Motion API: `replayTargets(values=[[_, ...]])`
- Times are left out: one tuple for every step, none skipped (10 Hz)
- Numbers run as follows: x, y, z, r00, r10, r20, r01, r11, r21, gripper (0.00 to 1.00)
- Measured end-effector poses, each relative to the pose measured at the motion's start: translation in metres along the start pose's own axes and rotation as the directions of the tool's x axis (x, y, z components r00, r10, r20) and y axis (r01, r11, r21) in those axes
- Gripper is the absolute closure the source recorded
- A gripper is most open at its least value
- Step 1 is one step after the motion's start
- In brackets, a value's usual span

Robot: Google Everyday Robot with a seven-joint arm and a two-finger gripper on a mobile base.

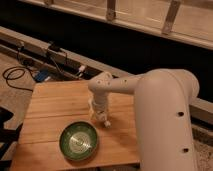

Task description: Place the bottle in the ceramic bowl

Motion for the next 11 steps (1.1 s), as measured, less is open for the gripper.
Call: replayTargets(values=[[0.001,0.004,-0.001,0.999,-0.031,-0.012,0.031,1.000,-0.001,0.62],[0.001,0.008,-0.001,0.999,-0.050,-0.017,0.050,0.999,0.000,0.70],[0.002,0.012,-0.002,0.998,-0.062,-0.019,0.062,0.998,-0.003,0.78],[0.003,0.012,-0.005,0.997,-0.074,-0.018,0.074,0.997,-0.007,0.88],[0.004,0.013,-0.015,0.997,-0.083,0.000,0.083,0.997,-0.010,0.98],[0.005,0.016,-0.023,0.996,-0.091,0.015,0.091,0.996,-0.009,1.00],[0.006,0.020,-0.041,0.993,-0.105,0.049,0.105,0.994,-0.003,1.00],[0.008,0.022,-0.057,0.991,-0.111,0.076,0.111,0.994,0.010,1.00],[0.011,0.025,-0.077,0.987,-0.119,0.106,0.117,0.993,0.029,1.00],[0.013,0.027,-0.092,0.984,-0.126,0.126,0.120,0.992,0.048,1.00],[0.023,0.030,-0.110,0.981,-0.138,0.136,0.128,0.989,0.077,1.00]])
